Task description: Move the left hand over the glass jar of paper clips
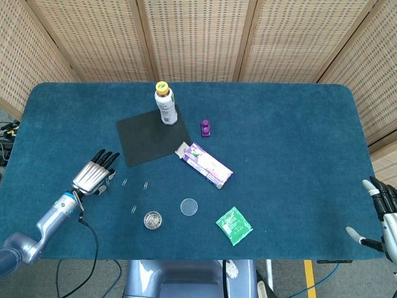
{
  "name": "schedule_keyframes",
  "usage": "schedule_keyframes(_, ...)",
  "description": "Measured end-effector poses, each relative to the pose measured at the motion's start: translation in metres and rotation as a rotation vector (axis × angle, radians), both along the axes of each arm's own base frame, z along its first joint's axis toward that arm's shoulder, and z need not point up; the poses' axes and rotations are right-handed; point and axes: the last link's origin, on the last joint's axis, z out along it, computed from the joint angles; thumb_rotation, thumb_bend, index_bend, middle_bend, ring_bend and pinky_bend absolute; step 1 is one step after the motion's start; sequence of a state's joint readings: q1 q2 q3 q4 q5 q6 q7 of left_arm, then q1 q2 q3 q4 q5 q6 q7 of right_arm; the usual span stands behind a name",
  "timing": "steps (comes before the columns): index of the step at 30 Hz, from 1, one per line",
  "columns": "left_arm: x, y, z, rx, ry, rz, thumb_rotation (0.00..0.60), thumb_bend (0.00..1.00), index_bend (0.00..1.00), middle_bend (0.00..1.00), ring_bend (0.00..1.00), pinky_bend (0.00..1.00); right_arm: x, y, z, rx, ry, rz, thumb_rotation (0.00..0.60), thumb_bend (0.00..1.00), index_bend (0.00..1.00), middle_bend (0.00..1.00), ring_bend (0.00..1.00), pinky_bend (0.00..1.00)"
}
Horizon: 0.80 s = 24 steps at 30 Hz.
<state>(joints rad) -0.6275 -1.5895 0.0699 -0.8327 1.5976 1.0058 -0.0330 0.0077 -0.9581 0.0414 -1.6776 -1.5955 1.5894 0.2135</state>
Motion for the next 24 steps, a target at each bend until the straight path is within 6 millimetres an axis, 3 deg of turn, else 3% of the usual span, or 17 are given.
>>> schedule_keyframes(7,0.0001,0.0009,-0.0023,-0.015,0.03,-0.03,0.6,0.36,0.51,0.0,0.0,0.0,0.0001,-0.0004,-0.0007,0.0,0.003,-0.003,0.6,0.0,0.01,0.0,0.0,0.0)
schedule_keyframes(24,-0.0023,0.002,-0.01,-0.028,0.047,-0.023,0.6,0.39,0.5,0.0,0.0,0.0,0.0003,-0.0004,-0.0014,0.001,0.005,-0.004,0.6,0.0,0.01,0.0,0.0,0.0)
